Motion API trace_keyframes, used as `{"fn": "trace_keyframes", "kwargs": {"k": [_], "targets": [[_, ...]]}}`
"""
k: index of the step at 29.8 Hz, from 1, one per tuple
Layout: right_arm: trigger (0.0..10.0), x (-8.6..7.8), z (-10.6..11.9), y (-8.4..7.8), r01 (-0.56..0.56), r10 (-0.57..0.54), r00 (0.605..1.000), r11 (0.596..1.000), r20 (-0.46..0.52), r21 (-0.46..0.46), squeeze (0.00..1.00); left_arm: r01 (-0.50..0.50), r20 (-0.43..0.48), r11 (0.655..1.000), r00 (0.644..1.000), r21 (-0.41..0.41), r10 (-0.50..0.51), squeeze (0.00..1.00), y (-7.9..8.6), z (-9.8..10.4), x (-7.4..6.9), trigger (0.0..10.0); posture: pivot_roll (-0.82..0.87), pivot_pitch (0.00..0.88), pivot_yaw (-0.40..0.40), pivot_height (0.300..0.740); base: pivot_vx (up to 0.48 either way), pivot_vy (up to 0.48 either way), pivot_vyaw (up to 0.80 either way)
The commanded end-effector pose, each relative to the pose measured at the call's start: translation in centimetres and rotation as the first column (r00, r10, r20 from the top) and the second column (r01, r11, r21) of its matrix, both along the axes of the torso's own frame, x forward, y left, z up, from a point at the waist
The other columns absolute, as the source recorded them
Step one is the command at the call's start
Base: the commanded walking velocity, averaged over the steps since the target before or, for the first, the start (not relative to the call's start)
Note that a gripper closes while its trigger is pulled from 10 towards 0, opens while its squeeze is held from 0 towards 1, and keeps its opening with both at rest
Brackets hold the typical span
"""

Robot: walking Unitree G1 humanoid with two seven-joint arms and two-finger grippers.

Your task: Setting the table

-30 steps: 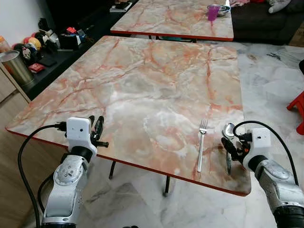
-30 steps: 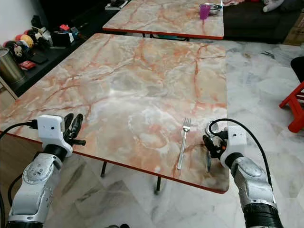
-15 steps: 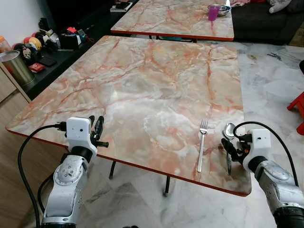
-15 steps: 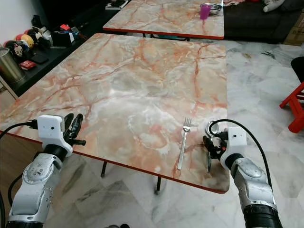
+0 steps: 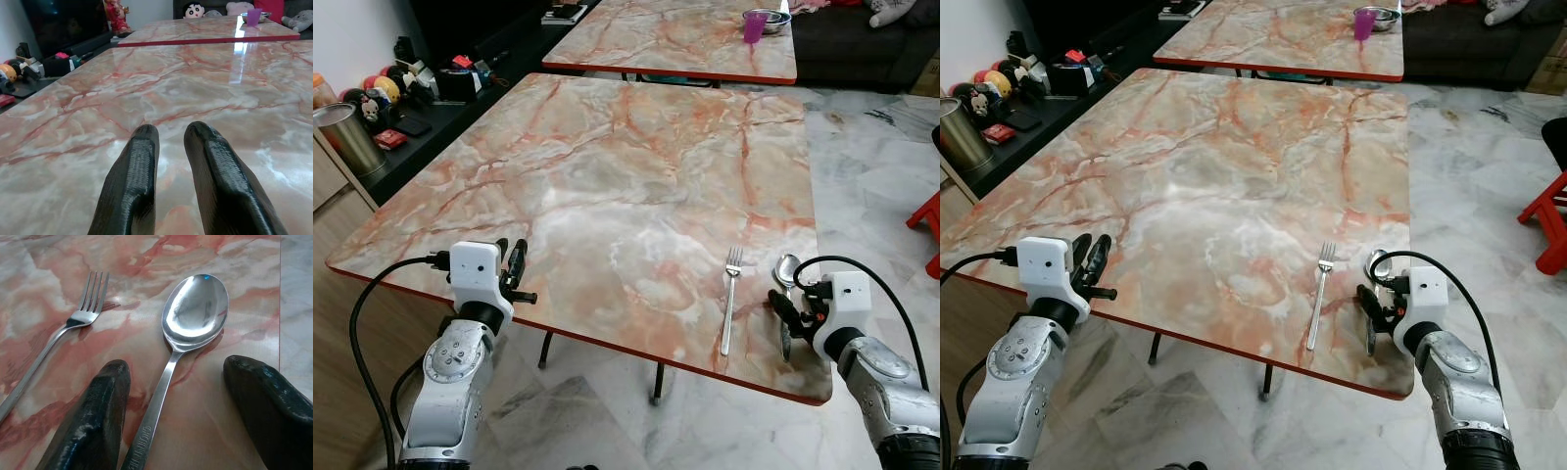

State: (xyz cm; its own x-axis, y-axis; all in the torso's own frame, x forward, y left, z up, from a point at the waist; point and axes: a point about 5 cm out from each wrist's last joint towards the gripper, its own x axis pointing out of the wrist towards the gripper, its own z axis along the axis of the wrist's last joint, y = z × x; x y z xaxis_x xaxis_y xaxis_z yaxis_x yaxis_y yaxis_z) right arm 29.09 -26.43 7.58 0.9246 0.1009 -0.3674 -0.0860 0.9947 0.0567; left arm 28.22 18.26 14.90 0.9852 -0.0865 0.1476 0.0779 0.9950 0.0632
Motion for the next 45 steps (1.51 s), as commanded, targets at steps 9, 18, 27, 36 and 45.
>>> {"fn": "trace_keyframes", "kwargs": {"k": [9,18,27,36,45], "targets": [[10.0,-0.4,-0.9,-0.4,0.052,-0.051,0.997,0.998,-0.055,0.019,0.0,-0.008,-0.031,1.0,0.999,0.005,0.008,0.0,0.2,-0.6,-0.2,10.0,0.07,0.088,0.023,0.74,0.0,0.0,0.0],[10.0,-0.6,-1.3,-0.9,0.103,-0.099,0.991,0.994,-0.092,0.033,0.0,-0.004,-0.033,1.0,0.999,0.005,0.004,0.0,0.1,-0.6,-0.2,10.0,0.08,0.086,0.022,0.74,0.0,0.0,0.0],[0.0,-0.4,-1.4,-0.5,0.092,-0.087,0.991,0.995,-0.099,0.043,0.0,-0.004,-0.037,1.0,0.999,0.004,0.004,0.0,0.1,-0.7,-0.2,10.0,0.08,0.085,0.021,0.74,0.0,0.0,0.0],[0.0,0.0,-1.1,-0.3,0.082,-0.078,0.993,0.995,-0.091,0.047,0.0,0.001,-0.044,1.0,0.999,-0.001,-0.001,0.0,-0.1,-0.8,-0.3,10.0,0.08,0.083,0.018,0.74,0.0,0.0,0.0],[0.0,0.1,-0.9,-0.1,0.072,-0.068,0.994,0.996,-0.084,0.048,0.0,-0.001,-0.046,1.0,0.999,0.0,0.001,0.0,0.0,-0.8,-0.3,10.0,0.08,0.085,0.017,0.74,0.0,0.0,0.0]]}}
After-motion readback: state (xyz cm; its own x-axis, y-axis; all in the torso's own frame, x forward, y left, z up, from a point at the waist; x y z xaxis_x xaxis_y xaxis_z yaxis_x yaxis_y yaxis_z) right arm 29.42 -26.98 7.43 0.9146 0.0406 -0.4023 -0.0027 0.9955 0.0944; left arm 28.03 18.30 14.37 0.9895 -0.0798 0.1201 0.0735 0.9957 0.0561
